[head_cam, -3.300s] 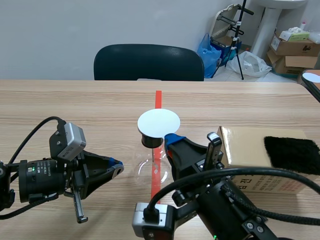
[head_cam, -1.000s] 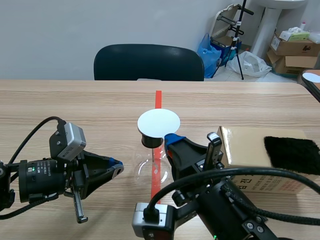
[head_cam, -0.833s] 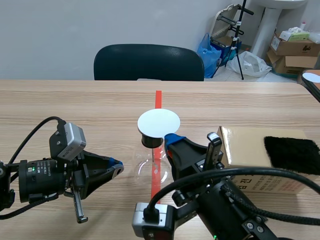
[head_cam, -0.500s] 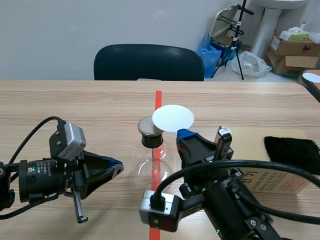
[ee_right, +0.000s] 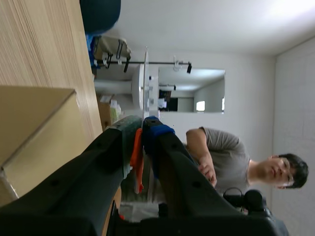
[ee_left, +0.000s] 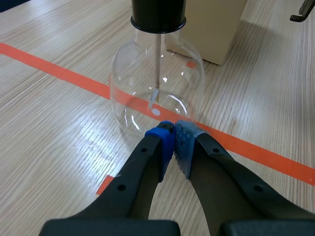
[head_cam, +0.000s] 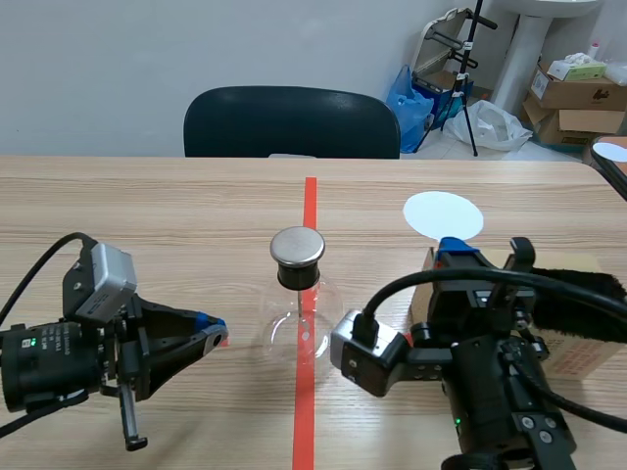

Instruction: Do the electroscope experiment

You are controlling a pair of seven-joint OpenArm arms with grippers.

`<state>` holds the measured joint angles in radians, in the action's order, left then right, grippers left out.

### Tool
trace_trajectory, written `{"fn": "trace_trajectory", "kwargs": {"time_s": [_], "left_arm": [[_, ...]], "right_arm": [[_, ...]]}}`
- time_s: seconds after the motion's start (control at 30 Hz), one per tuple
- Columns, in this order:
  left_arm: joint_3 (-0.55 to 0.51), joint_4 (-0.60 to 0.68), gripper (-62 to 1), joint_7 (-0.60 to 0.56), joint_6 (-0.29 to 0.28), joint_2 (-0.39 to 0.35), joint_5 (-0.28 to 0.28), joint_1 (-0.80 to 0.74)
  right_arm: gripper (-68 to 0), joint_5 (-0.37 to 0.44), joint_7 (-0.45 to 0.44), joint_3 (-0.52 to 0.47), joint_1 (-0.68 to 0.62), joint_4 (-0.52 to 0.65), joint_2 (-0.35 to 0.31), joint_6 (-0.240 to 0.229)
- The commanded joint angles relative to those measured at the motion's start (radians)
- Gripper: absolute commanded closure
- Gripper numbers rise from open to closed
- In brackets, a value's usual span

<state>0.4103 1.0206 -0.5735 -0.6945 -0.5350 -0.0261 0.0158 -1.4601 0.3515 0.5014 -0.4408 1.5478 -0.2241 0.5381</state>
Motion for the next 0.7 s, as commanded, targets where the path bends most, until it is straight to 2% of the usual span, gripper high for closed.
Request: {"fn": "trace_trajectory", "kwargs": {"time_s": [0.0, 0.17, 0.37, 0.53, 0.67], "left_arm": [[-0.023, 0.061, -3.1, -0.014, -0.002, -0.013, 0.01, -0.033], [-0.101, 0.208, -3.1, -0.015, -0.002, -0.061, 0.011, -0.159], [-0.243, 0.42, -3.1, -0.04, -0.002, -0.106, 0.011, -0.347], [-0.348, 0.561, -3.1, -0.04, -0.002, -0.114, 0.01, -0.491], [-0.391, 0.619, -3.1, -0.039, -0.002, -0.114, 0.01, -0.561]], "right_arm": [[-0.9, -0.001, 0.025, -0.004, 0.017, 0.013, 0.0, 0.014], [-0.9, -0.001, 0.085, -0.004, 0.017, 0.013, 0.0, 0.014], [-0.9, -0.001, 0.134, -0.004, 0.017, 0.013, 0.0, 0.014], [-0.9, -0.001, 0.137, -0.004, 0.017, 0.013, 0.0, 0.014], [-0.9, -0.001, 0.113, -0.004, 0.017, 0.013, 0.0, 0.014]]}}
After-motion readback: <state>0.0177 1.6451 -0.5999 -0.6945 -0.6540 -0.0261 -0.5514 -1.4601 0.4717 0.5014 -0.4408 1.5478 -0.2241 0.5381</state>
